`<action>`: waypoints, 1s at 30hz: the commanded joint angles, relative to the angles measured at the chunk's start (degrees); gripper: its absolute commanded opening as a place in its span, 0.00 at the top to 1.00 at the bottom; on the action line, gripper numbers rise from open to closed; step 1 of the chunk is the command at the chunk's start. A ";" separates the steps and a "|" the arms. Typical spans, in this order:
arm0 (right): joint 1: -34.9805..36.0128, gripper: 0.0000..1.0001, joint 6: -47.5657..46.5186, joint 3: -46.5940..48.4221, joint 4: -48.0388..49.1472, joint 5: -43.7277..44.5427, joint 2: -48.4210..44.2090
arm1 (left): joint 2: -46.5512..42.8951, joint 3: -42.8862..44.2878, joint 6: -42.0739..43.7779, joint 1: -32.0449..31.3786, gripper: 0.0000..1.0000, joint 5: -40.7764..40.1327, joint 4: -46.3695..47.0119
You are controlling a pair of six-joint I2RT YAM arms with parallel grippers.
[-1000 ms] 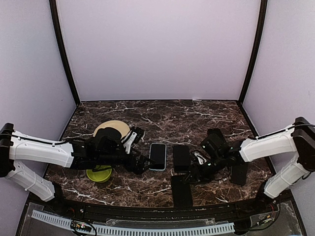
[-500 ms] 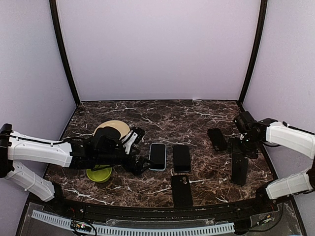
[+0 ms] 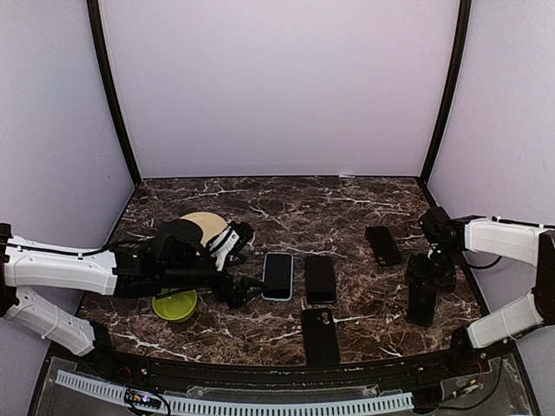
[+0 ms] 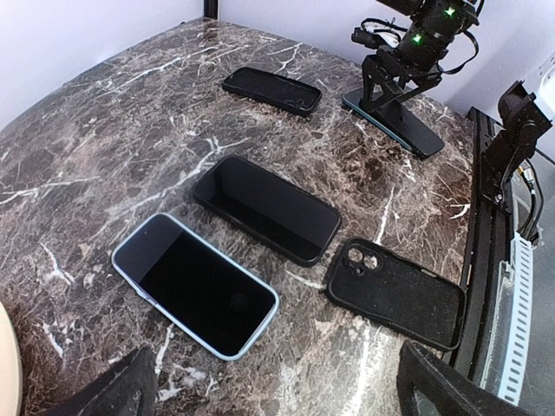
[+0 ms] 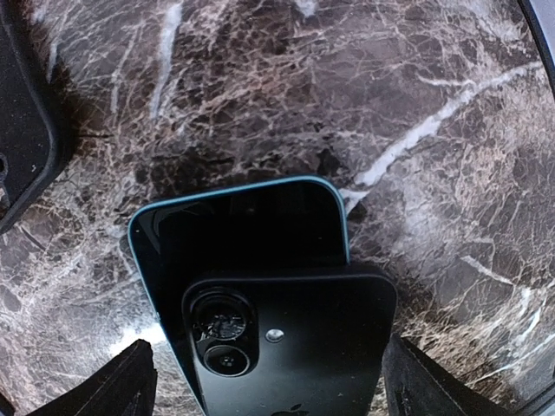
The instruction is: Put the phone into the phone case
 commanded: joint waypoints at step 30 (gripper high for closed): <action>15.25 0.02 -5.81 9.57 -13.48 -3.40 7.70 | -5.55 -3.80 7.88 0.01 0.01 4.03 4.46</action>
